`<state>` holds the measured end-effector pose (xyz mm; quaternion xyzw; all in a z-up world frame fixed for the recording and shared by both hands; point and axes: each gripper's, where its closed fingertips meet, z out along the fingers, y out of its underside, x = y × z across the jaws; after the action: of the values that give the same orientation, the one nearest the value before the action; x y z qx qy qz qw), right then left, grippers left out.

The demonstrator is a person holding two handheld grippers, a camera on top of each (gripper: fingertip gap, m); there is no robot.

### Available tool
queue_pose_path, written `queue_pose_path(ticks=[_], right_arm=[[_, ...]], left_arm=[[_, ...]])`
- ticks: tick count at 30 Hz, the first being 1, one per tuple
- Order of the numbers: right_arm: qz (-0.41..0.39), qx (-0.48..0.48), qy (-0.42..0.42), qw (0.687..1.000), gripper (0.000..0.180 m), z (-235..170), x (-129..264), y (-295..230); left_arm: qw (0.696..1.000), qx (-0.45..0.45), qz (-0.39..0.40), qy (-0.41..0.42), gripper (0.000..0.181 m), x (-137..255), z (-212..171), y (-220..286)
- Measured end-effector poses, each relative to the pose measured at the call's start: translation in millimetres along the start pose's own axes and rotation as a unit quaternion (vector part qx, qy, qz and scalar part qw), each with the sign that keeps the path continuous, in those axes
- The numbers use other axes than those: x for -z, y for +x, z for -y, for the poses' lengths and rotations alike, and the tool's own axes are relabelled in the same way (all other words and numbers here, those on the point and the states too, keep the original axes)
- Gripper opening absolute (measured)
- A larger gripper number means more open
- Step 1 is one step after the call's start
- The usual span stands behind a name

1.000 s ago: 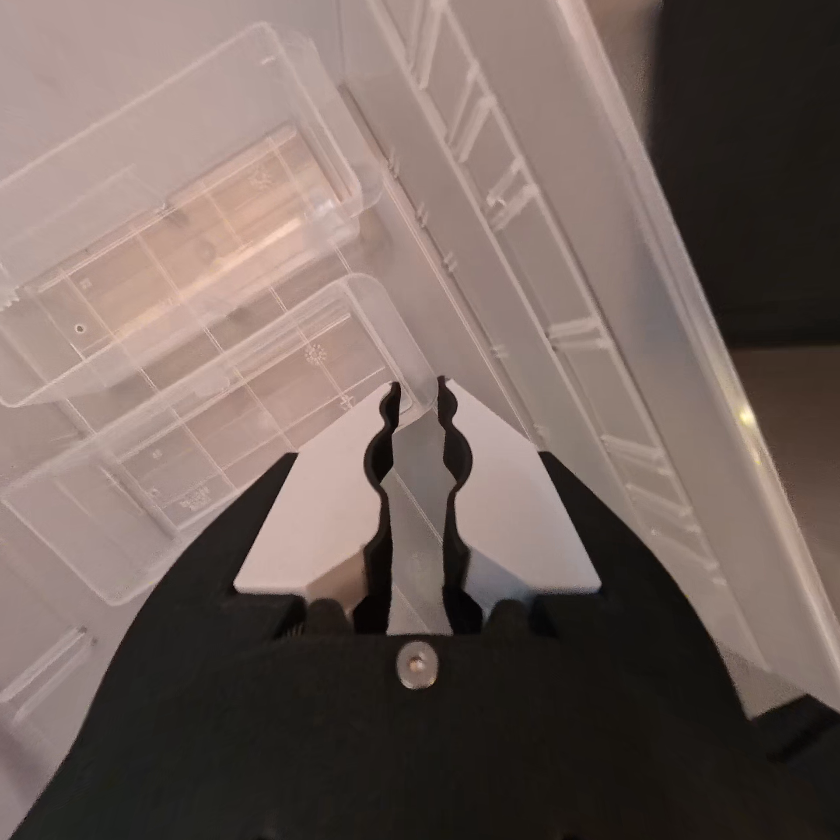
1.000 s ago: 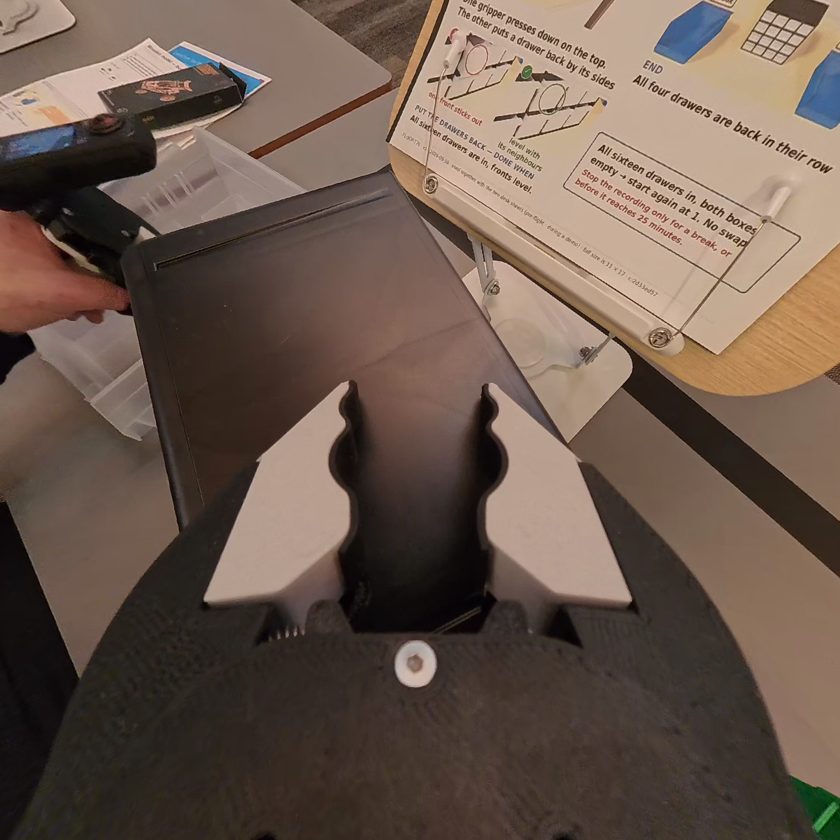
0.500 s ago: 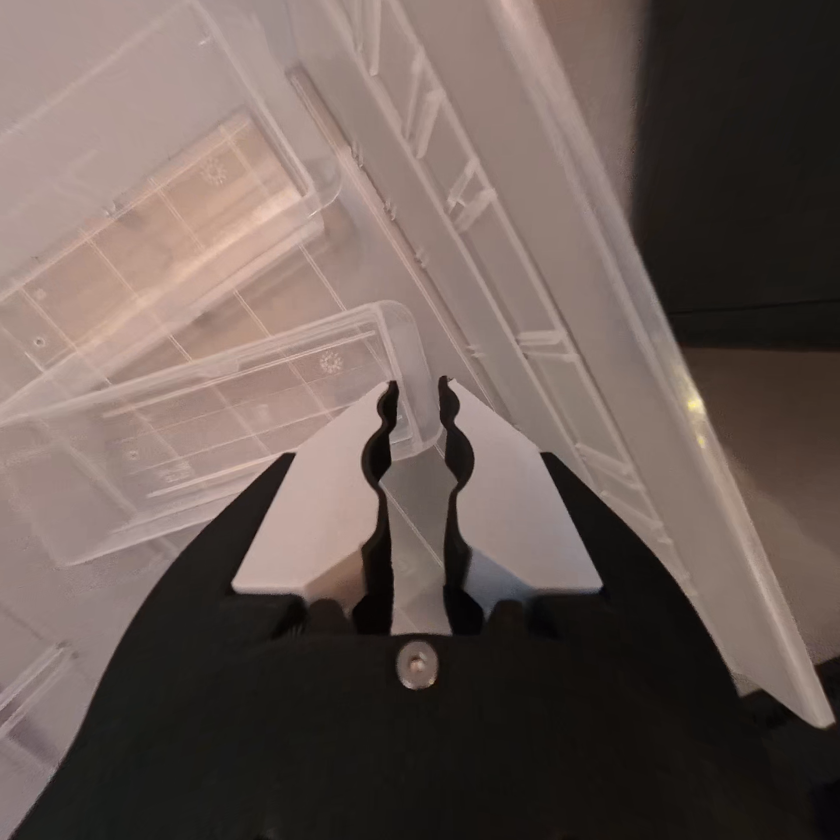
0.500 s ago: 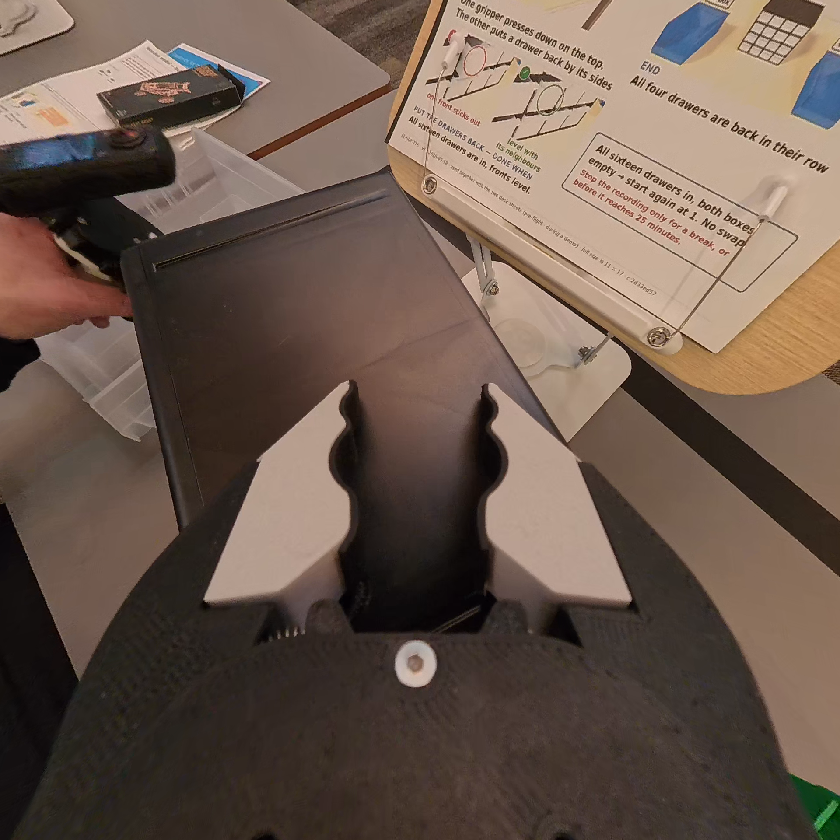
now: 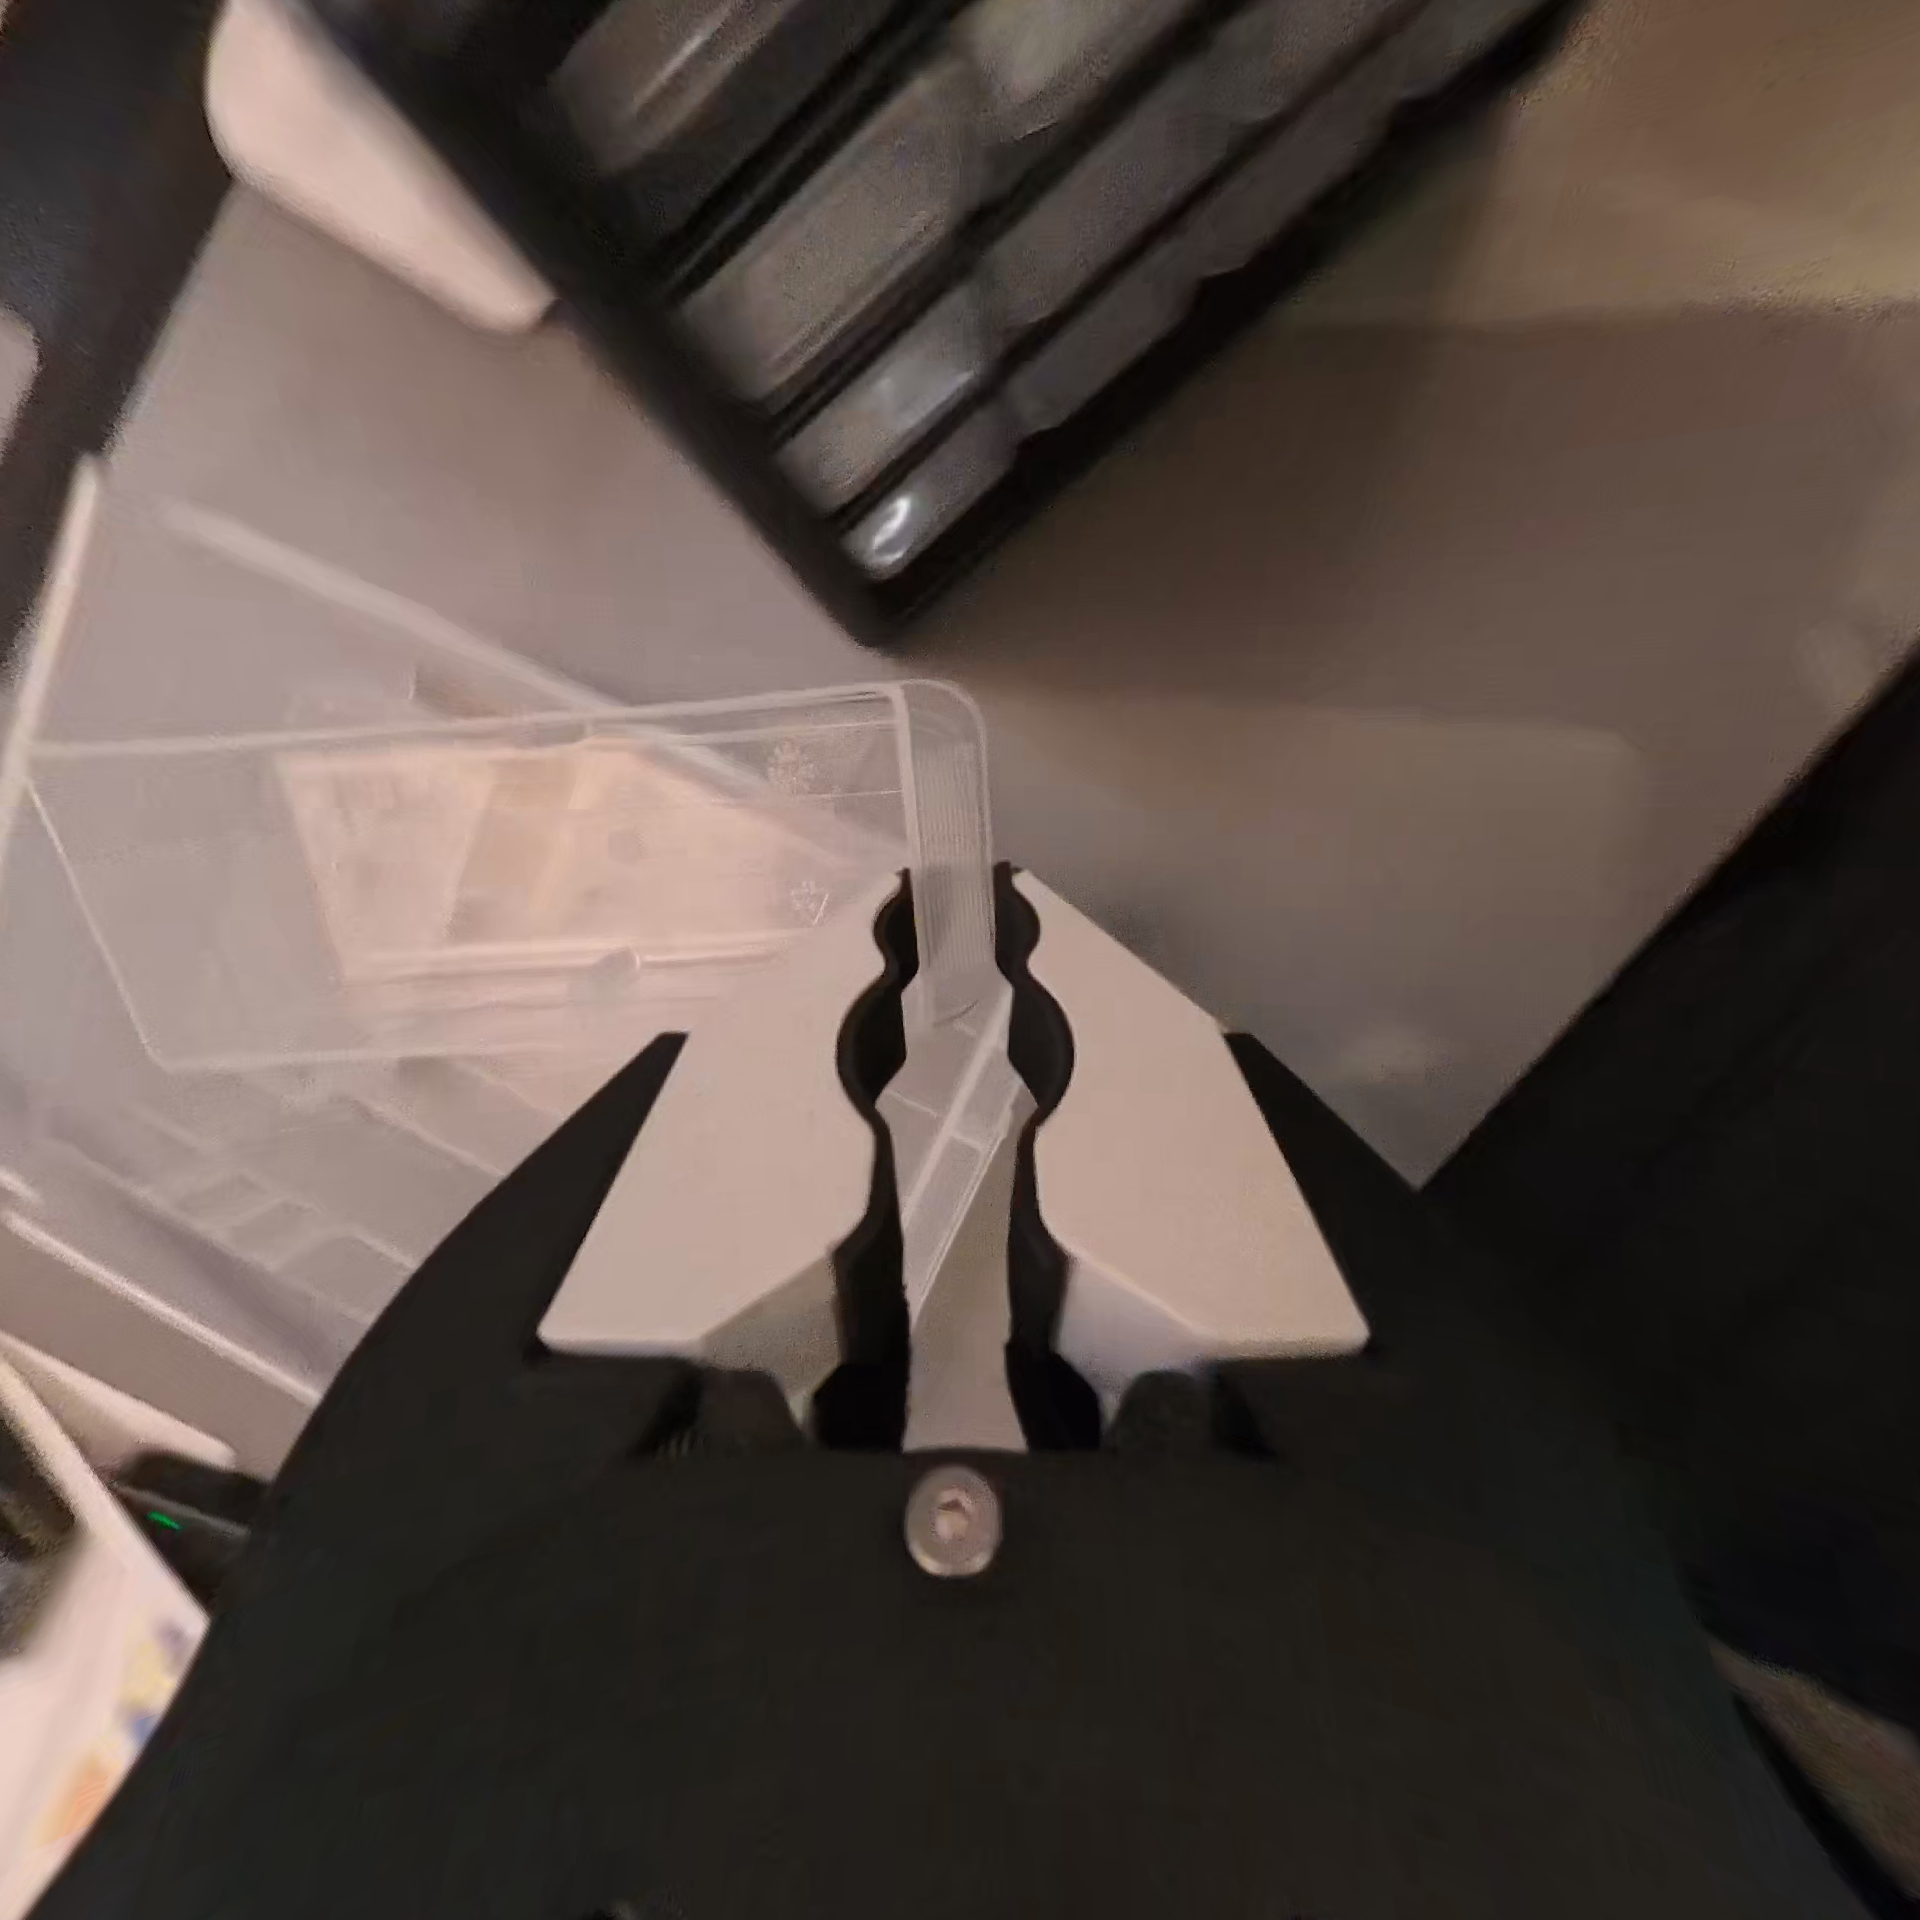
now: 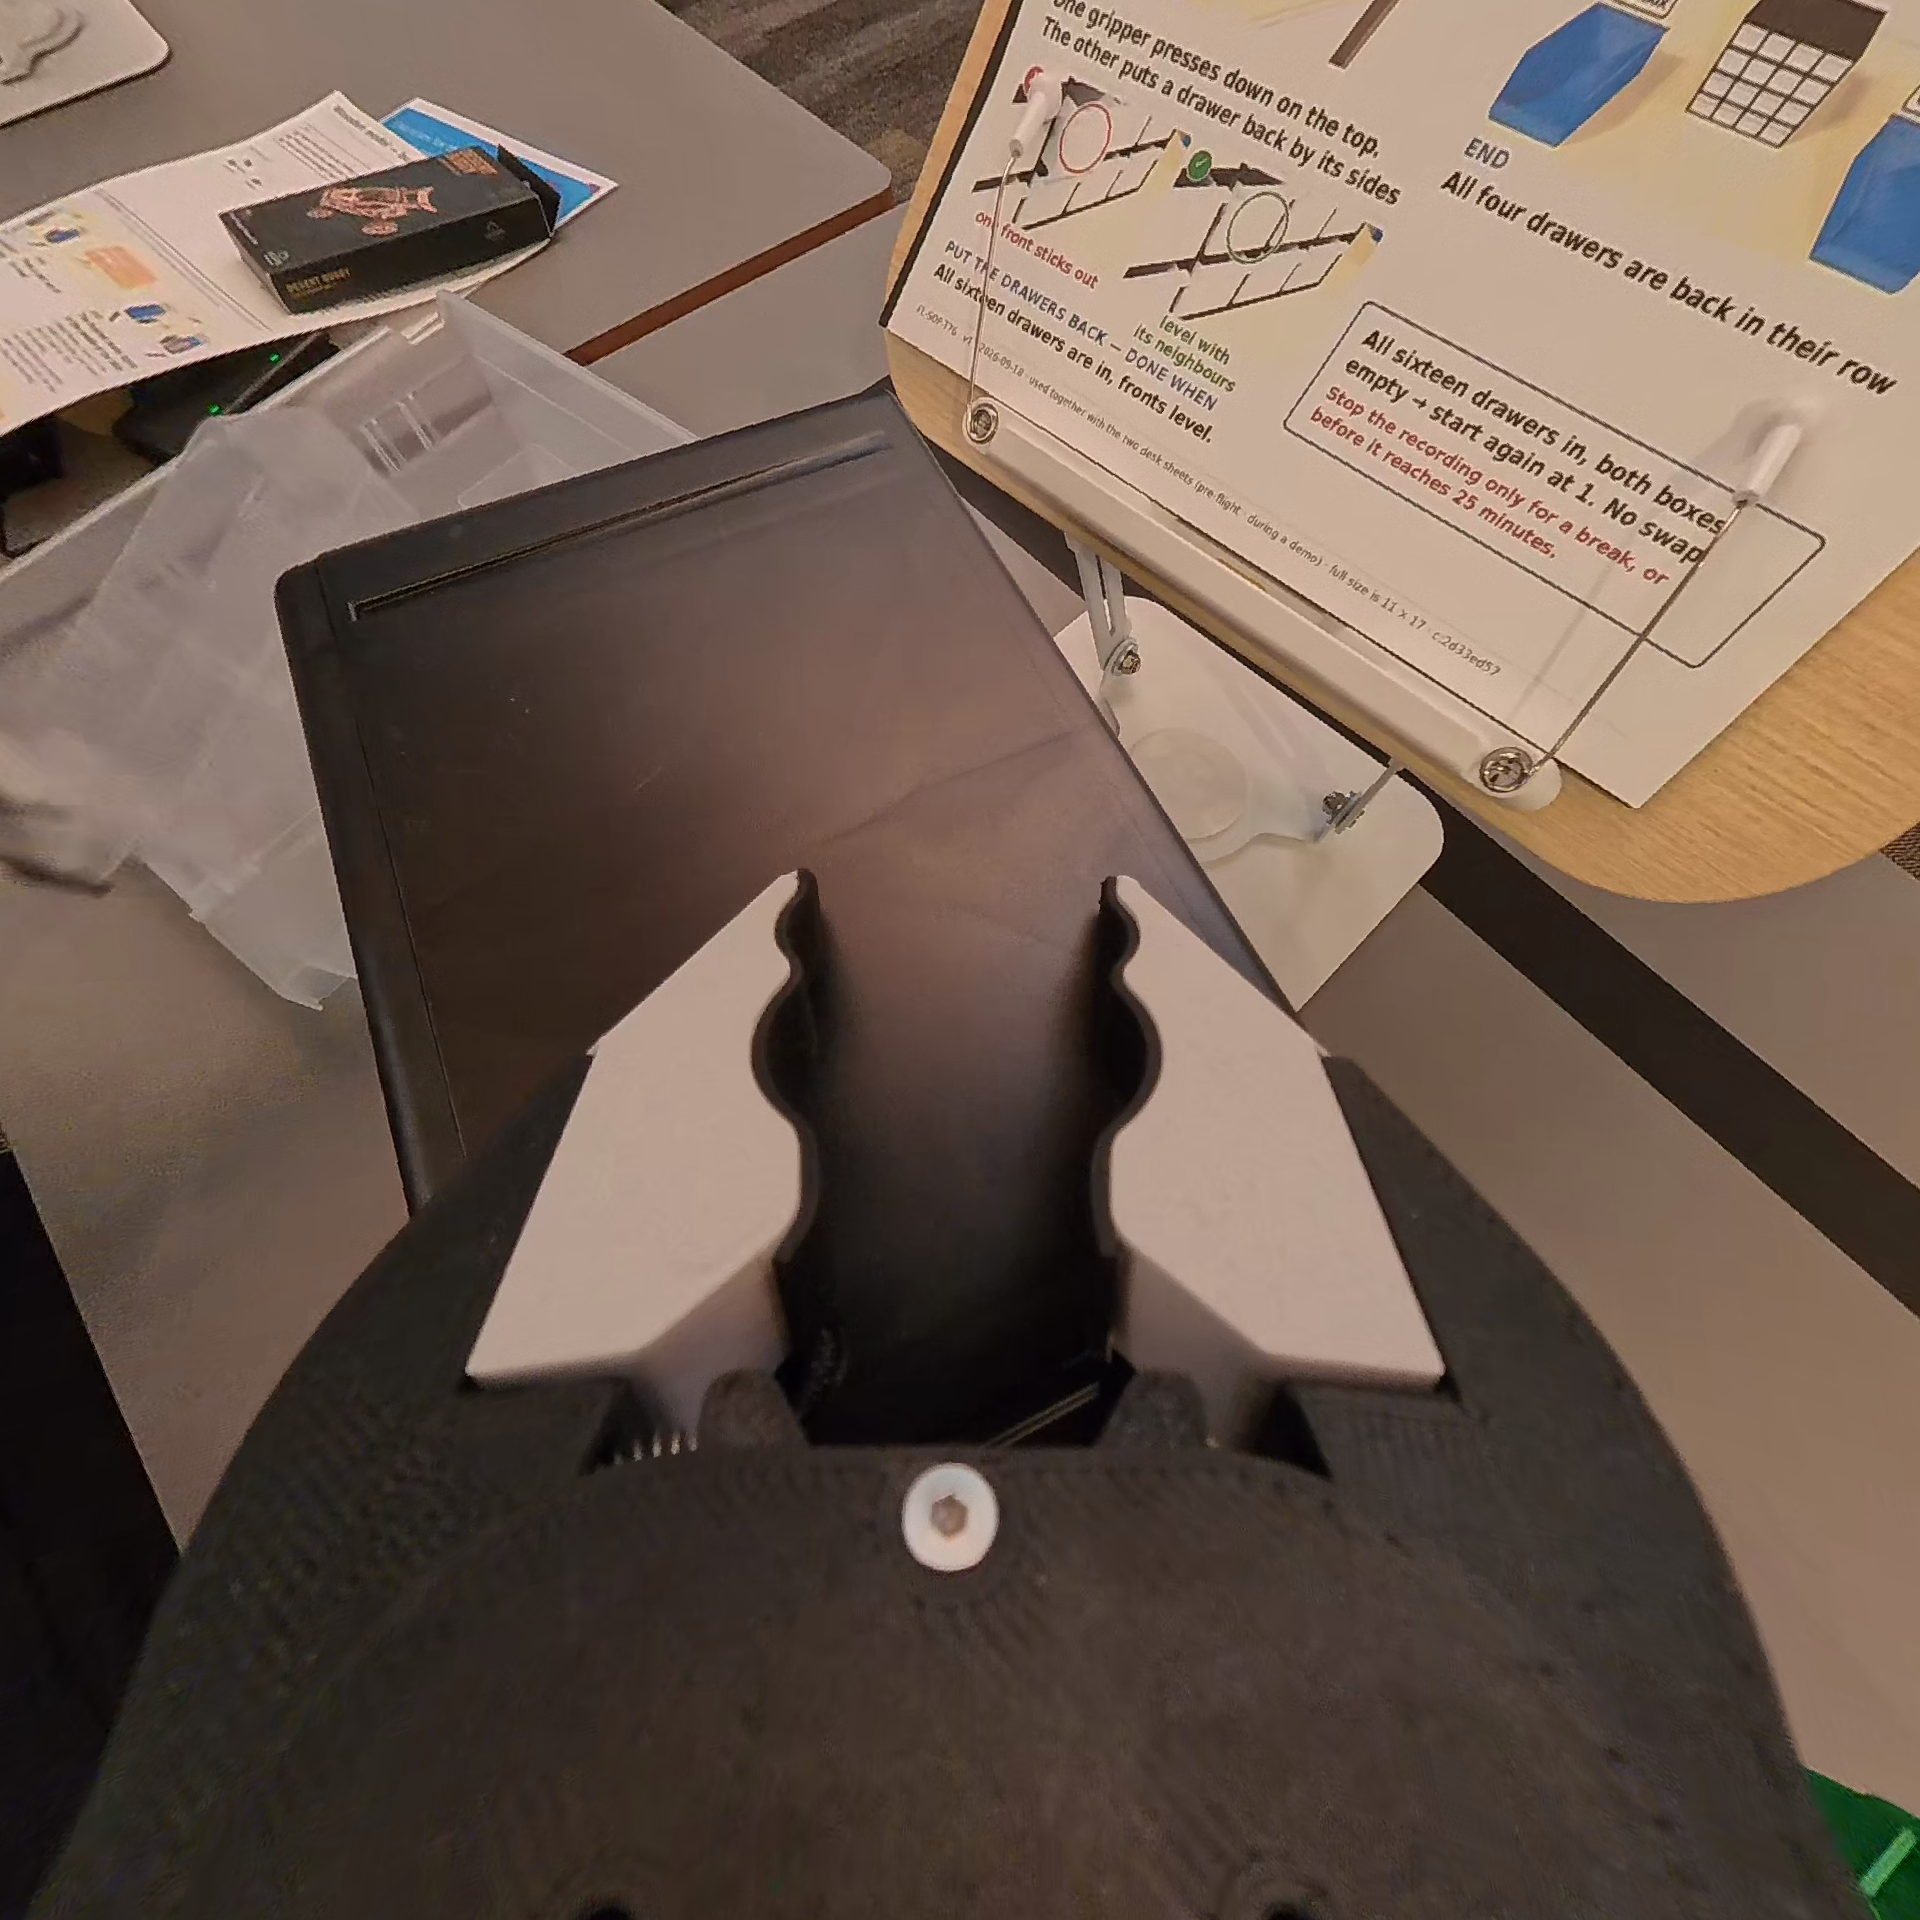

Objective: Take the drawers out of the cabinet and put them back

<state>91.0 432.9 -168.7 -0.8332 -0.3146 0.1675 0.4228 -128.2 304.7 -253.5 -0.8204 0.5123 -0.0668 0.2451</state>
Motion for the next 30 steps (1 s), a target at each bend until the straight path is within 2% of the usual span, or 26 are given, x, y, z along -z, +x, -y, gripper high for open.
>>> queue_pose_path(ticks=[1,5,9,13,20,21,24,30], right_arm=[[0.0,0.0,0.0,1.0,0.053,0,0,0],[-0.001,-0.001,-0.001,1.0,0.053,0,0,0],[-0.001,-0.001,-0.001,1.0,0.053,0,0,0],[-0.002,-0.001,-0.001,1.0,0.053,0,0,0],[-0.001,-0.001,-0.001,1.0,0.053,0,0,0],[-0.001,-0.001,-0.001,1.0,0.053,0,0,0],[-0.001,-0.001,-0.001,1.0,0.053,0,0,0],[0.001,0.0,0.0,1.0,0.053,0,0,0]], left_arm=[[0.999,-0.043,-0.005,0.012,0.012,6,7,16],[0.983,-0.164,-0.08,0.022,0.012,14,20,92],[0.963,-0.239,-0.126,-0.019,0.012,-11,7,142],[0.949,-0.261,-0.171,-0.038,0.012,-36,-6,166],[0.935,-0.309,-0.154,-0.085,0.016,-71,-35,164],[0.937,-0.305,-0.151,-0.084,0.018,-72,-36,163],[0.95,-0.27,-0.129,-0.089,0.041,-72,-41,153],[0.992,-0.078,-0.091,-0.05,0.087,-63,-39,144]])
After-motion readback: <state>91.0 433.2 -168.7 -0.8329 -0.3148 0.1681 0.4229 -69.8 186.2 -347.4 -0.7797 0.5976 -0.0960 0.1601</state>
